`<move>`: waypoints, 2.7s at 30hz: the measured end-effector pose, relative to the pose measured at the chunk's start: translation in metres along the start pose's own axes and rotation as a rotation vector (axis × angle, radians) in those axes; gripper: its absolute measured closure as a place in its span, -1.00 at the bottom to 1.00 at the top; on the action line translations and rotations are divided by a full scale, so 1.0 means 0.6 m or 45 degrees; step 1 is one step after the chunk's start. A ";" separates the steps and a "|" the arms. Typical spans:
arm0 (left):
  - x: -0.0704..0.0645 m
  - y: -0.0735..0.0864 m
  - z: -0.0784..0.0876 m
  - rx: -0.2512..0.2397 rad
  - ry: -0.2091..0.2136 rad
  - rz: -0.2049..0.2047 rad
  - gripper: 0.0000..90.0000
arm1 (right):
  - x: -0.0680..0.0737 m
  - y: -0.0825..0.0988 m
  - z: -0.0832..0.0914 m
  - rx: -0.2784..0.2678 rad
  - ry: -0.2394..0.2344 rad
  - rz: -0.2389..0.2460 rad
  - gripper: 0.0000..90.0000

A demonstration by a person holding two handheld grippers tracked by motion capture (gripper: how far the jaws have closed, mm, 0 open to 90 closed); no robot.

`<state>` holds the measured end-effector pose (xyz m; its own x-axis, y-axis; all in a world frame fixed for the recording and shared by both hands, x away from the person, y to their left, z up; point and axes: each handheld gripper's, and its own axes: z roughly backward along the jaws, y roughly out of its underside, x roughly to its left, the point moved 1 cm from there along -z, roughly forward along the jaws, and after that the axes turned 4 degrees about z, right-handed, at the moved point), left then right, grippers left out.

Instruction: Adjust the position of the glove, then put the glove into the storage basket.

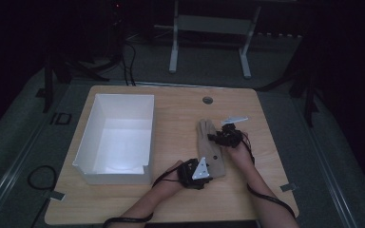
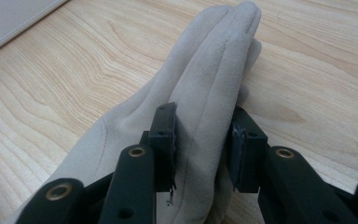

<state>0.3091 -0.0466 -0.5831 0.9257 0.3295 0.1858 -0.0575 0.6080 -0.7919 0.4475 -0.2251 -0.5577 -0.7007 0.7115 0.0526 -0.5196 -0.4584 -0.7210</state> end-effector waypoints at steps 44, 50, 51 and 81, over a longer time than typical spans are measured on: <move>0.045 -0.082 0.080 0.020 0.156 0.226 0.88 | 0.001 -0.058 0.101 -0.178 -0.147 -0.106 0.59; 0.052 -0.099 0.100 0.034 0.133 0.210 0.88 | 0.001 -0.076 0.126 -0.209 -0.143 -0.108 0.59; 0.054 -0.103 0.104 0.034 0.129 0.209 0.88 | 0.001 -0.079 0.130 -0.214 -0.149 -0.111 0.59; 0.095 -0.156 0.261 0.025 -0.006 0.180 0.88 | 0.063 -0.217 0.190 -0.371 -0.214 -0.005 0.59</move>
<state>0.3084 0.0282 -0.4071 0.9059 0.4166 0.0759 -0.1947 0.5689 -0.7990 0.4330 -0.1991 -0.3833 -0.7823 0.6041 0.1518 -0.3779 -0.2666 -0.8866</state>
